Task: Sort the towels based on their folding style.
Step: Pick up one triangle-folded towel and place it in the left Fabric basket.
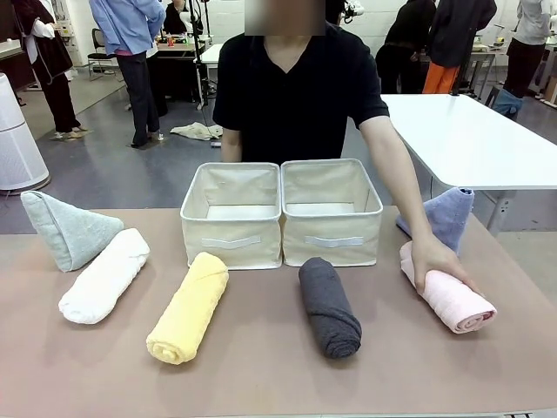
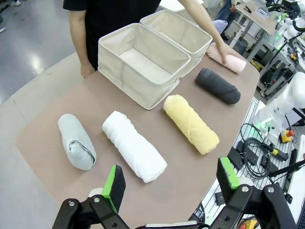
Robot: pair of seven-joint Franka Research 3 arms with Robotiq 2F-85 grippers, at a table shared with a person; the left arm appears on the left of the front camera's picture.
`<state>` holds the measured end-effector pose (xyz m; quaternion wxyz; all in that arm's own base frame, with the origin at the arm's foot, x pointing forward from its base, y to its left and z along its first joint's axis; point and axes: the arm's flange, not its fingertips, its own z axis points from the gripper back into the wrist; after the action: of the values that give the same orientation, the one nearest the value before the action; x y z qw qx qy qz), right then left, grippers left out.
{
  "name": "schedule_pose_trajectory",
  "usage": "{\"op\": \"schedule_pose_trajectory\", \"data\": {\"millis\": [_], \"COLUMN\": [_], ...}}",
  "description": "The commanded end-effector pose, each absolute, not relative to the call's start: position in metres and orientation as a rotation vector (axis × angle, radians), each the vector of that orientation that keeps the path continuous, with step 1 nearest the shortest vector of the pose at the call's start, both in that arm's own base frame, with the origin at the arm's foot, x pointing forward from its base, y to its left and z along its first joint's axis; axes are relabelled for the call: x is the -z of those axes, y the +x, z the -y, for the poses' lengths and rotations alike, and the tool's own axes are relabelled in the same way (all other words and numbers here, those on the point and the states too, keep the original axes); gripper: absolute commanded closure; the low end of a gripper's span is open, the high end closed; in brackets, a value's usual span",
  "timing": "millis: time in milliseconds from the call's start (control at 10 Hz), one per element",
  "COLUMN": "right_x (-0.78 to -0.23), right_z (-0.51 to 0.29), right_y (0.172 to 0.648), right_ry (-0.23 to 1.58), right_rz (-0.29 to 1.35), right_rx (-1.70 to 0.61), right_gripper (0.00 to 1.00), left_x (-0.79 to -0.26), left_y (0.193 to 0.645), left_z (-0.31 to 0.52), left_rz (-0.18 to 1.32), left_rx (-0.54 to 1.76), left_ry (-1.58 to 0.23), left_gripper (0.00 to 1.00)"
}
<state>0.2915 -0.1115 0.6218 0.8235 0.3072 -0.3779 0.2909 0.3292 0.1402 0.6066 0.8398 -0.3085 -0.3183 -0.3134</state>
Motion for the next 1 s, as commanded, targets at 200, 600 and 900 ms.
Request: {"op": "schedule_pose_trajectory", "data": {"millis": [200, 600, 900], "right_x": [-0.621, -0.621, -0.621], "right_z": [0.112, 0.112, 0.112], "right_y": [0.294, 0.294, 0.294], "right_ry": [0.672, 0.672, 0.672], "right_rz": [0.809, 0.809, 0.809], "right_rx": [-0.63, -0.63, -0.63], "right_gripper": [0.0, 0.0, 0.0], "left_x": [-0.624, -0.604, -0.56], "left_y": [0.398, 0.493, 0.525], "left_z": [-0.112, -0.087, -0.081], "left_rz": [0.317, -0.14, -0.15], "left_rx": [0.402, 0.229, 0.287], "left_ry": [-0.411, -0.131, -0.1], "left_gripper": [0.0, 0.0, 0.0]}}
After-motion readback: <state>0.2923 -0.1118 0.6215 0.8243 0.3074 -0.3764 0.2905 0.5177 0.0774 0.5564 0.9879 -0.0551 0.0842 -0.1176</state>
